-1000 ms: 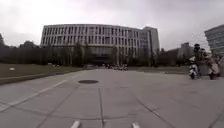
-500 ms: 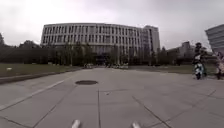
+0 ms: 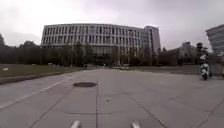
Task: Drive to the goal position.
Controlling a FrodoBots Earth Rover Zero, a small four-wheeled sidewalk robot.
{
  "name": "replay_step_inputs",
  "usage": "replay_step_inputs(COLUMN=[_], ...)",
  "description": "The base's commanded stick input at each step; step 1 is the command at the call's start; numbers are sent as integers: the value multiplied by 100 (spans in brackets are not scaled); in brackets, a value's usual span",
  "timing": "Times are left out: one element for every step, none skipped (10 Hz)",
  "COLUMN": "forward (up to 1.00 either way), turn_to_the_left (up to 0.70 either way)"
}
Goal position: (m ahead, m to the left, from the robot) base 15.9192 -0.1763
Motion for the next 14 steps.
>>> replay_step_inputs(forward=[70,70,70,70,70,70,70,70,70,70,70,70,70,70], turn_to_the_left=[0,0,0,-12,-28,-29,-20,0,0,0,0,0,0,0])
